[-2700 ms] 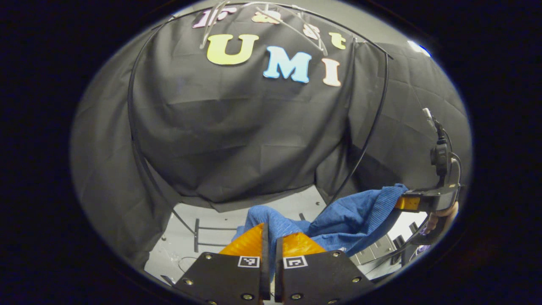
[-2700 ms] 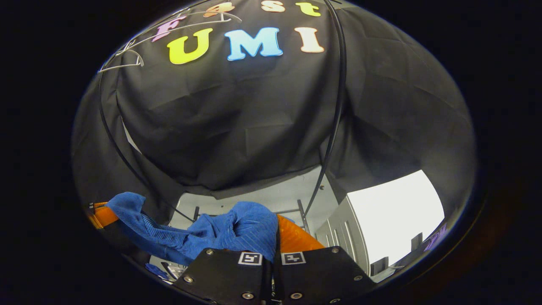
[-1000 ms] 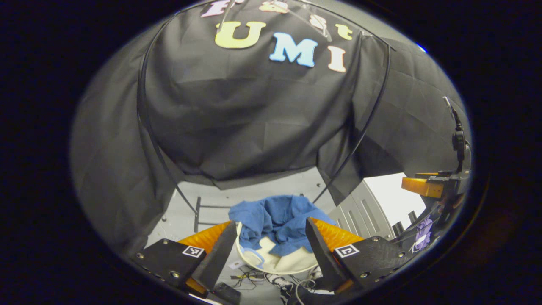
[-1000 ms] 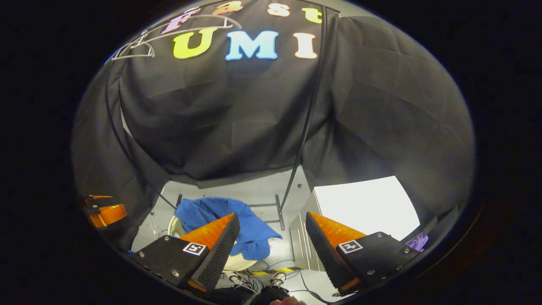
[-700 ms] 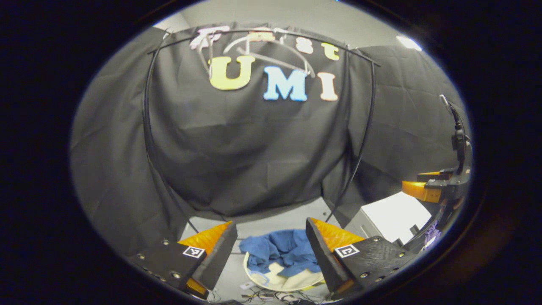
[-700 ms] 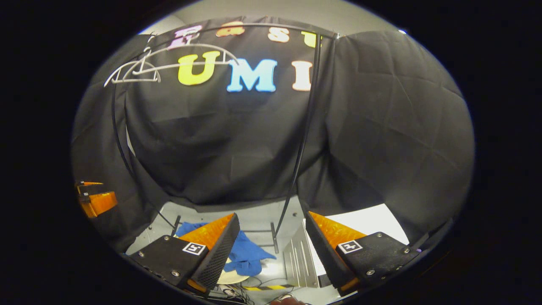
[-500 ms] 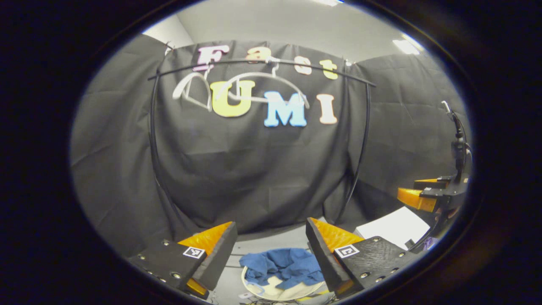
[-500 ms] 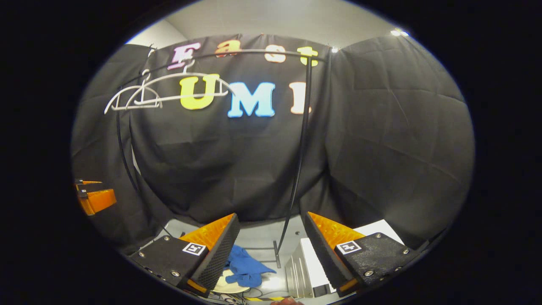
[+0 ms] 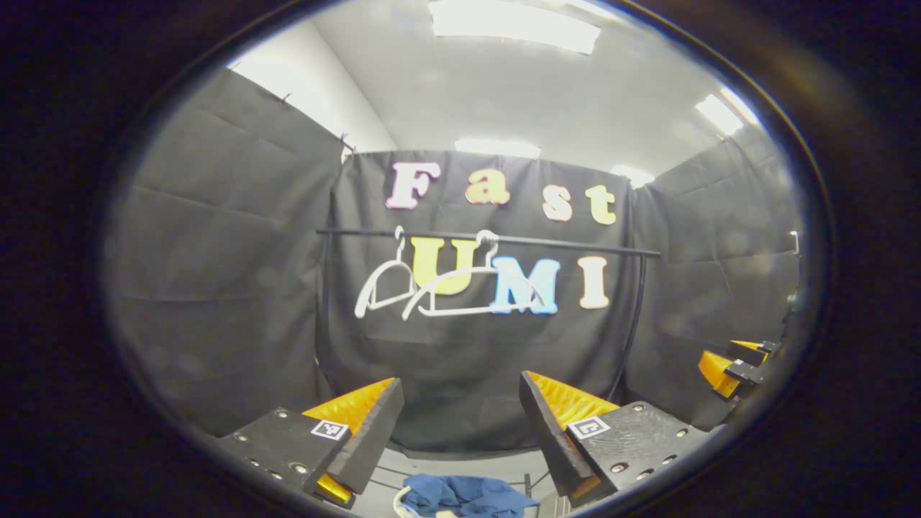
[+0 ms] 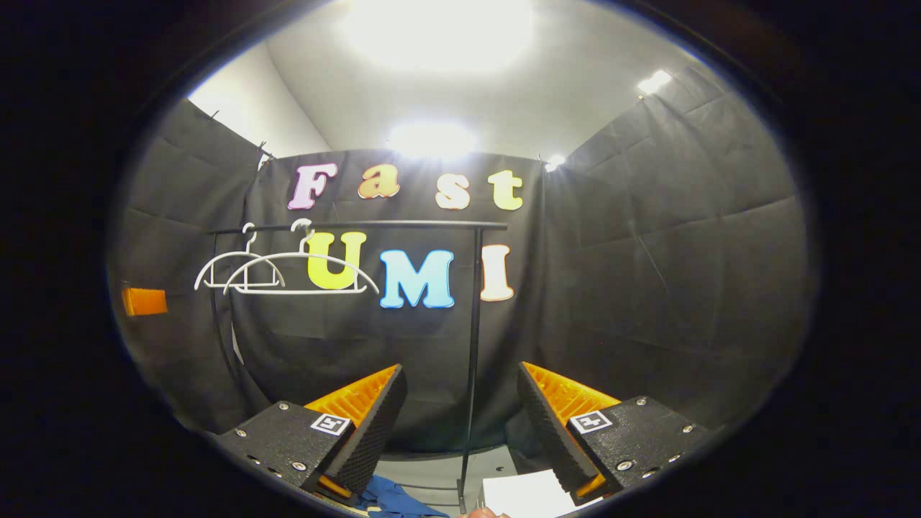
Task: Grasp the clothes on the hanger with both hands and then place them into the laundry hamper below.
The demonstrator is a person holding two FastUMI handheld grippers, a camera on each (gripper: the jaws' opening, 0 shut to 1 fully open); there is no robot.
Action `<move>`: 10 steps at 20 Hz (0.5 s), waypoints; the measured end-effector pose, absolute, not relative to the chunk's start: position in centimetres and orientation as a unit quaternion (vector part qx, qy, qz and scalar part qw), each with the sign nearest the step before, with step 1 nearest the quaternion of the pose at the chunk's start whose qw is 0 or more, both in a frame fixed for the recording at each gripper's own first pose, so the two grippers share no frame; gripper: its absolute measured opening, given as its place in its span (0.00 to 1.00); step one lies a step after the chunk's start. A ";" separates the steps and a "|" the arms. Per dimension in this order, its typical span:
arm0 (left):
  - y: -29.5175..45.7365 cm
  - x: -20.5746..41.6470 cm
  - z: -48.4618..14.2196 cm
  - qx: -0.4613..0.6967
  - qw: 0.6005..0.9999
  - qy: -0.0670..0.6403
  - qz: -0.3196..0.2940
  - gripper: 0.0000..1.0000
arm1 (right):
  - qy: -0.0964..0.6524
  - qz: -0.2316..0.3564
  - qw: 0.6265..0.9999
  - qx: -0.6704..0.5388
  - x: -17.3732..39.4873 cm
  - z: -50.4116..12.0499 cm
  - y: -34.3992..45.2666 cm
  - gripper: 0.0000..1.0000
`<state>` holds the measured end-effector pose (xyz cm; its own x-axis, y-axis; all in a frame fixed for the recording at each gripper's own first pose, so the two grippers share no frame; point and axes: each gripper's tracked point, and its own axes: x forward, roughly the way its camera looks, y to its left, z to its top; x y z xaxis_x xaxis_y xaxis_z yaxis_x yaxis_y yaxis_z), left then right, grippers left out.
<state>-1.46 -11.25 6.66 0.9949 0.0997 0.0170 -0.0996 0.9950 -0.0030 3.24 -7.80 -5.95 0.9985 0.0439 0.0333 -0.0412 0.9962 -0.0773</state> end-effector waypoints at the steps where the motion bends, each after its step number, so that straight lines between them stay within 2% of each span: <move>1: -11.8 -2.1 7.7 0.005 0.998 -0.024 0.062 0.93 | -0.029 0.018 0.999 -0.037 3.0 -5.0 -8.6 0.94; 5: -11.7 -2.6 8.6 0.007 0.996 -0.044 0.077 0.93 | -0.048 0.000 0.997 -0.055 2.2 -4.3 -11.1 0.95; 10: -9.9 -4.4 7.5 0.025 0.996 -0.026 0.087 0.92 | 0.007 -0.006 0.999 -0.047 1.0 -7.1 -11.3 0.95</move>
